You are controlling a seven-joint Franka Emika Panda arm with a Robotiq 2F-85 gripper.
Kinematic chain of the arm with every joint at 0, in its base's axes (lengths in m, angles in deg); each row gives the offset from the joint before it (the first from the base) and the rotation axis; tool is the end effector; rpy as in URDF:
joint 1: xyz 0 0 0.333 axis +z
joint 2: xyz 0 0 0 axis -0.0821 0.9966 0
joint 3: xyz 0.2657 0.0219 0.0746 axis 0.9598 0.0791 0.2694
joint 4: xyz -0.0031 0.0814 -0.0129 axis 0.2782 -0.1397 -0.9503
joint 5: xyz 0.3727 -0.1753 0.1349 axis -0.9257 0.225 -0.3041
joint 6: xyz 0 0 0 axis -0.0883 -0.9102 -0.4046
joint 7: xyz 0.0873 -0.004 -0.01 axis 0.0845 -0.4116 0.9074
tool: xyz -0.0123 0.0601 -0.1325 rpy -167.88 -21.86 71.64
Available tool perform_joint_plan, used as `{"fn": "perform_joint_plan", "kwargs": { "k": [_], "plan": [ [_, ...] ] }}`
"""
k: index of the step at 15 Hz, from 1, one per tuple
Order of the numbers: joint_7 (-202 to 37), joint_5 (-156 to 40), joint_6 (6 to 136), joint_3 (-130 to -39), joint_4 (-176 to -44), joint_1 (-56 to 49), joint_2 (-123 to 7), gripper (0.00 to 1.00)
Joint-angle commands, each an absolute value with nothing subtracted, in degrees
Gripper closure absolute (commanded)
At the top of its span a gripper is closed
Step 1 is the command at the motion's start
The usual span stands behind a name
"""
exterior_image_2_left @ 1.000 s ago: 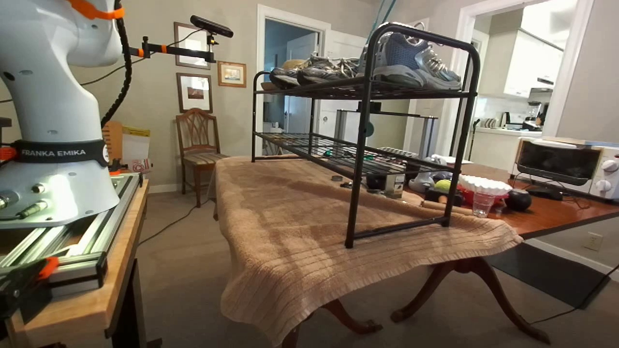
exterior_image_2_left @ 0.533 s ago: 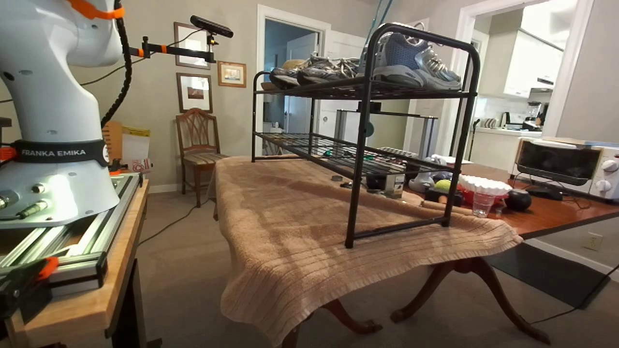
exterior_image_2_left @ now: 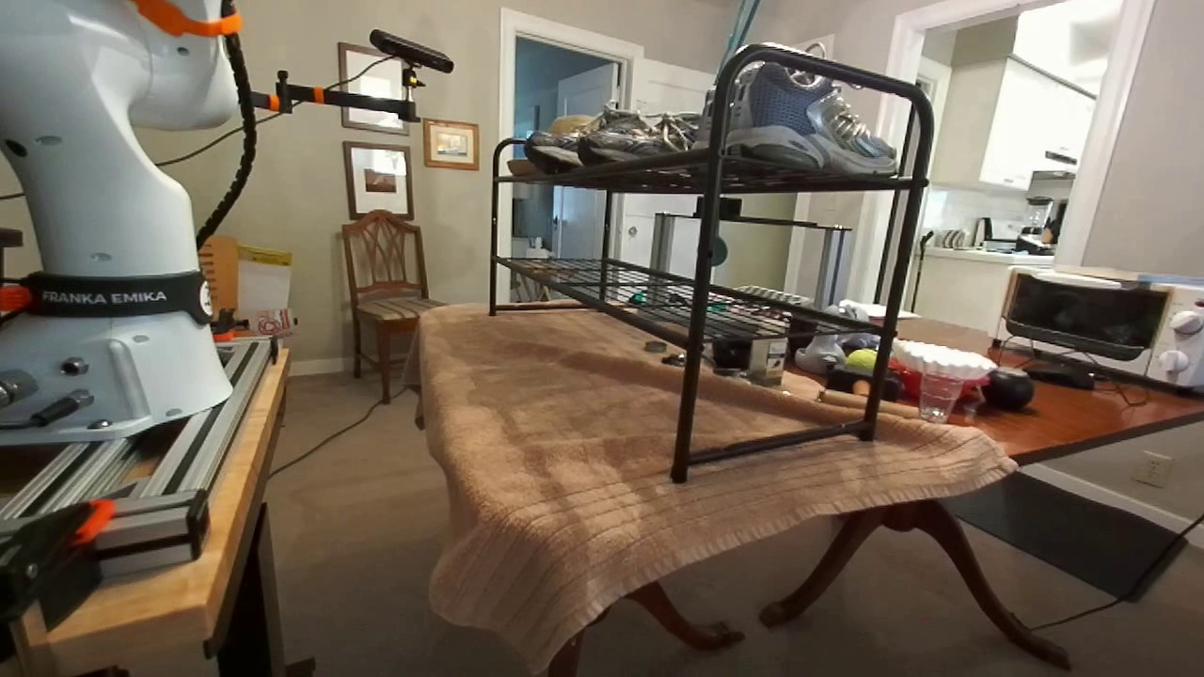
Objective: Hang the hanger to the right side of the shoe rack
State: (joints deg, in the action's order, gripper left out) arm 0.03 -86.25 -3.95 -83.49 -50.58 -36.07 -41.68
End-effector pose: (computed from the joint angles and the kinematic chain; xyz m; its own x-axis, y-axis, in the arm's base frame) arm 0.5750 -0.2864 0.6314 0.5441 0.7649 0.3447 0.8356 -0.5312 -0.1404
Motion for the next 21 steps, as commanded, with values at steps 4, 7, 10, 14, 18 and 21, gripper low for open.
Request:
{"fn": "perform_joint_plan", "kwargs": {
  "k": [4, 7, 10, 14, 18, 21],
  "plan": [
    [0.8, -85.8, -4.7, -83.7, -51.1, -36.2, -42.2, 0.98],
    [4.4, -83.7, -6.5, -85.1, -53.5, -37.2, -44.2, 0.98],
    [9.0, -82.4, -9.4, -86.4, -55.7, -38.9, -45.8, 0.98],
    [16.8, -79.9, -12.7, -87.8, -59.1, -40.0, -48.1, 0.98],
    [23.7, -75.0, -13.3, -88.3, -63.8, -39.1, -50.8, 0.98],
    [28.7, -71.3, -12.8, -88.1, -68.1, -38.3, -53.5, 0.98]
  ]
}}
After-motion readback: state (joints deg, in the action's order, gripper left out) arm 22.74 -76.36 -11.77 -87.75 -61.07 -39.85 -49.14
